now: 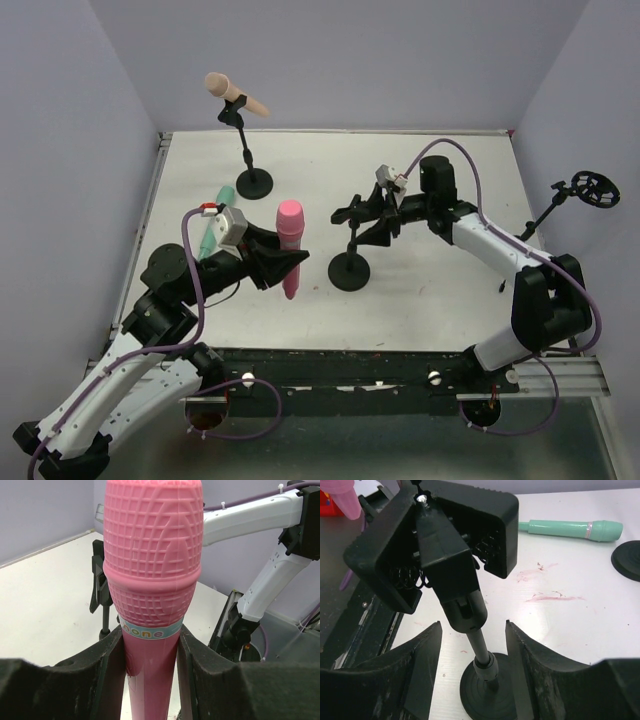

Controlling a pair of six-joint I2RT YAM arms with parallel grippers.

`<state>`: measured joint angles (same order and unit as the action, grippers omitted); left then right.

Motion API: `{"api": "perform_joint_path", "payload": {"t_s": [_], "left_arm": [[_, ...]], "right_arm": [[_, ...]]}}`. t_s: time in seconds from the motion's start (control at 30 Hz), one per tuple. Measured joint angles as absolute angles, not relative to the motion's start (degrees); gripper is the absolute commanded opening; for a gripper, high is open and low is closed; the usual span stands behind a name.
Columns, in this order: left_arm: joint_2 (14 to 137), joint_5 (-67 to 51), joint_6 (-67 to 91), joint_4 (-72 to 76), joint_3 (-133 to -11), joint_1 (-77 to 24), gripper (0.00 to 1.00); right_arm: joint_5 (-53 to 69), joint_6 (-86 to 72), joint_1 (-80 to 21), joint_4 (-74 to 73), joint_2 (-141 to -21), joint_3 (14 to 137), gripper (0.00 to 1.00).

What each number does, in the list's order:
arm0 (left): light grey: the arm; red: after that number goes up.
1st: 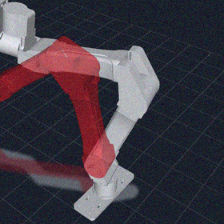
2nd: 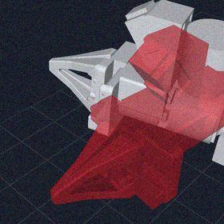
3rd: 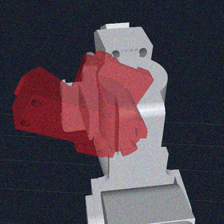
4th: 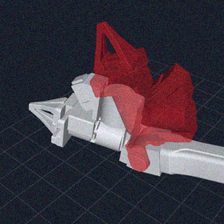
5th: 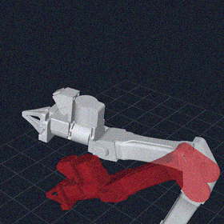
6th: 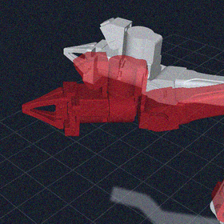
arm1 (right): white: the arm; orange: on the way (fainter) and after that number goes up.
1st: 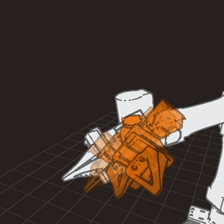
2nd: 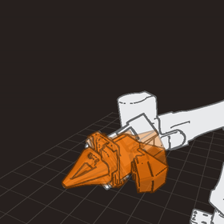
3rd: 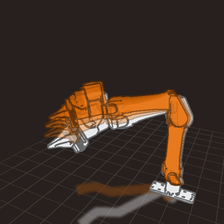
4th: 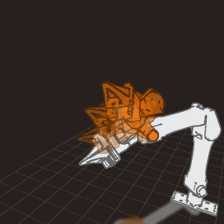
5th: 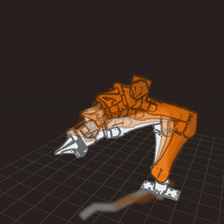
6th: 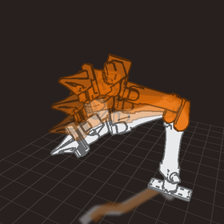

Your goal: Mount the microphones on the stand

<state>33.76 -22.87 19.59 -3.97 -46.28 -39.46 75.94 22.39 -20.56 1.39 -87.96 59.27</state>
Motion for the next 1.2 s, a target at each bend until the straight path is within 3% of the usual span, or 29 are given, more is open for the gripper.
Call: {"api": "perform_joint_path", "payload": {"t_s": [0.33,0.57,0.97,1.1,1.2], "left_arm": [[33.3,-22.6,20.1,-3.7,-46.3,-39.5,0.0],[33.3,-22.6,20.2,-3.3,-46.3,-39.5,0.0],[32.8,-22.7,20.2,-2.7,-46.3,-39.5,0.0],[33.4,-22.7,20.3,-2.6,-46.3,-39.5,0.0],[33.6,-22.7,20.4,-2.4,-46.2,-39.5,0.0]], "right_arm": [[76.8,11.9,-20.6,15.4,-87.6,53.6,0.27],[75.6,10.1,-20.6,19.2,-86.6,52.1,0.15],[67.2,19.6,-19.9,9.7,-76.8,49.1,0.15],[67.3,22.7,-19.3,7.8,-76.6,47.7,0.2],[67.5,24.6,-18.9,7.0,-76.0,47.3,0.31]]}}
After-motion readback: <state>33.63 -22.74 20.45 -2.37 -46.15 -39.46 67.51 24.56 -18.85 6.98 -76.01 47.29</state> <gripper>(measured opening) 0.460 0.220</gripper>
